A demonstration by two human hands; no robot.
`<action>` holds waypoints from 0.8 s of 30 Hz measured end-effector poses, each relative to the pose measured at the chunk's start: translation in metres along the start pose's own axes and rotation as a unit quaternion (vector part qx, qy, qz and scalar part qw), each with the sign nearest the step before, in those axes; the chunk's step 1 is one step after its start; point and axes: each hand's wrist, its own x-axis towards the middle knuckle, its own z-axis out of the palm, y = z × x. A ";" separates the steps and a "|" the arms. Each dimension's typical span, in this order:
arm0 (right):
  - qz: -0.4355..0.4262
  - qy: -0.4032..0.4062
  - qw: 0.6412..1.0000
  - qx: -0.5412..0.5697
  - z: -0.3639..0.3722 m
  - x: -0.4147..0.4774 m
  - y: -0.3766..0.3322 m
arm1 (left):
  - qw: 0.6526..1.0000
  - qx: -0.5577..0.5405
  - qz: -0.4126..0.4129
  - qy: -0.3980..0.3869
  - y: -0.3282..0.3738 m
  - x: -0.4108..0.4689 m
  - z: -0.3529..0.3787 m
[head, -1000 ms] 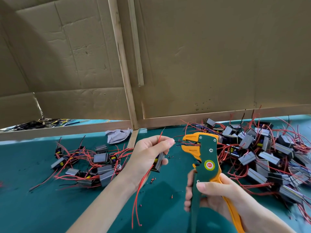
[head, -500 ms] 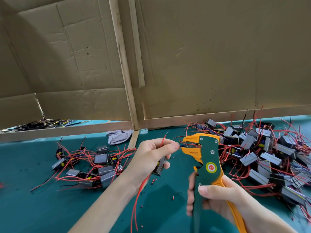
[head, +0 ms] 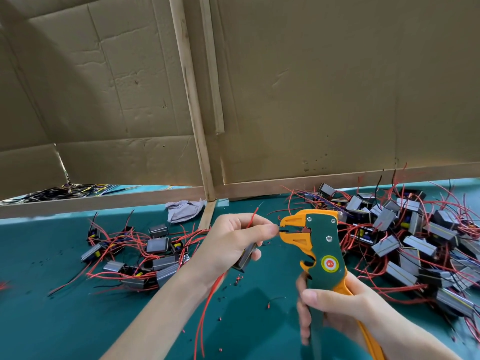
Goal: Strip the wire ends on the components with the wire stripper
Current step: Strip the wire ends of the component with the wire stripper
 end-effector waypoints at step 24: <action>-0.050 0.067 0.994 0.073 -0.001 0.004 0.001 | 0.997 -0.038 0.068 0.016 0.009 -0.004 -0.008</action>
